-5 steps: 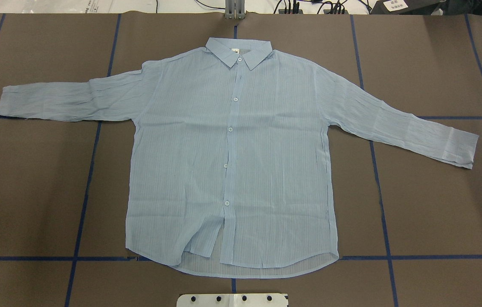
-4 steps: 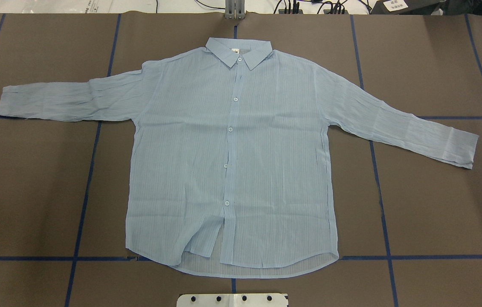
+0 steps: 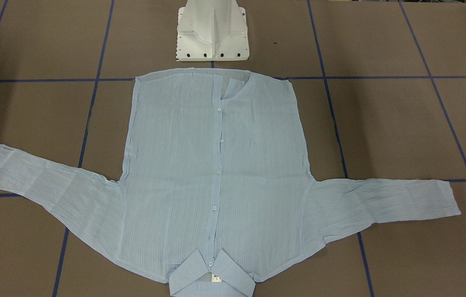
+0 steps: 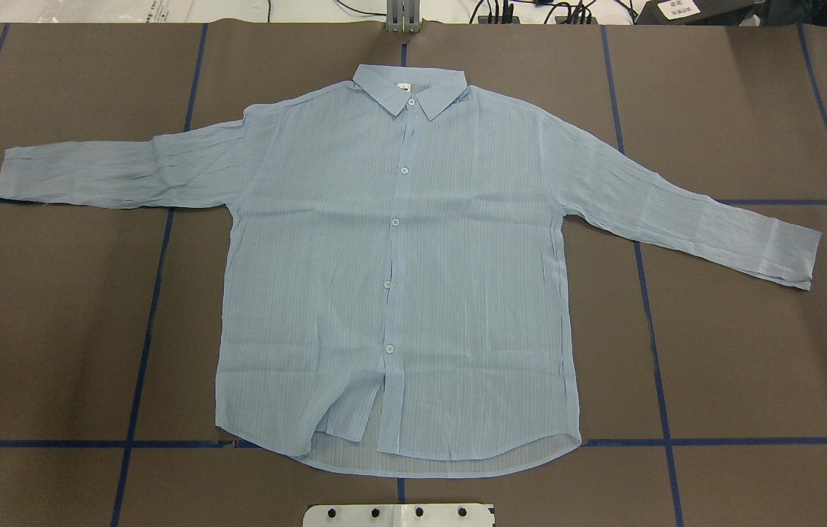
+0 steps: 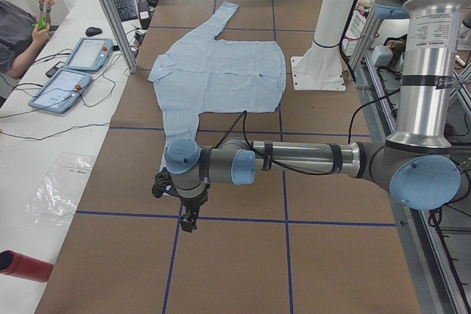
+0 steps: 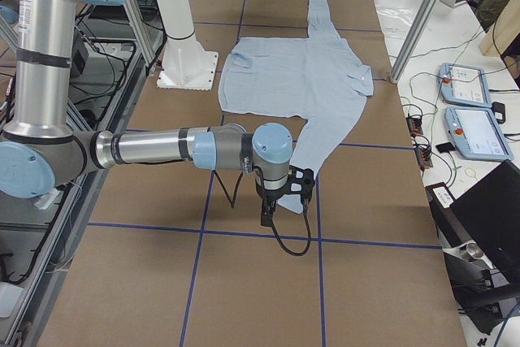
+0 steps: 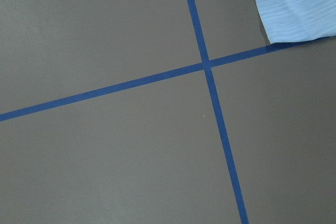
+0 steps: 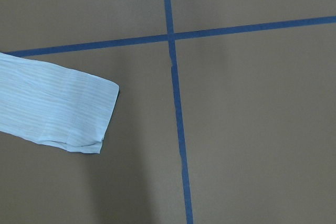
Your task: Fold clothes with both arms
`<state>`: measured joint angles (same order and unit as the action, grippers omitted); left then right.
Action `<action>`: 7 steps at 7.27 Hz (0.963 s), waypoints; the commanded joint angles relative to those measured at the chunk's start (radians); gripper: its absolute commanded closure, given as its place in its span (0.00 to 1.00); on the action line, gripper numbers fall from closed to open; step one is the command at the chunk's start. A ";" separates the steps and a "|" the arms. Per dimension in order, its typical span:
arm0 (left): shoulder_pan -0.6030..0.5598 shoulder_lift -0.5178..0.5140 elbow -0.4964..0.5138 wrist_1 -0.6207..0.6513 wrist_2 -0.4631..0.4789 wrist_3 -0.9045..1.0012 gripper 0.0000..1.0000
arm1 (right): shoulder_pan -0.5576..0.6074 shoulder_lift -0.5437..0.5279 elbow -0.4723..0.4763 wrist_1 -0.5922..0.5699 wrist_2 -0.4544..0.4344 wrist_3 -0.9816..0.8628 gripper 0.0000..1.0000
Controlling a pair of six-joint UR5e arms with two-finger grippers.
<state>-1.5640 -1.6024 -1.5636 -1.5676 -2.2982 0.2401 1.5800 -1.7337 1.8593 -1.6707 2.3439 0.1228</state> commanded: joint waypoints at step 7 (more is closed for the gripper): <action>0.004 -0.056 -0.121 -0.002 -0.043 0.001 0.01 | -0.028 0.063 -0.092 0.243 0.053 0.005 0.00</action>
<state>-1.5614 -1.6606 -1.6808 -1.5696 -2.3263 0.2425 1.5627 -1.6710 1.8282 -1.5391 2.3633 0.1262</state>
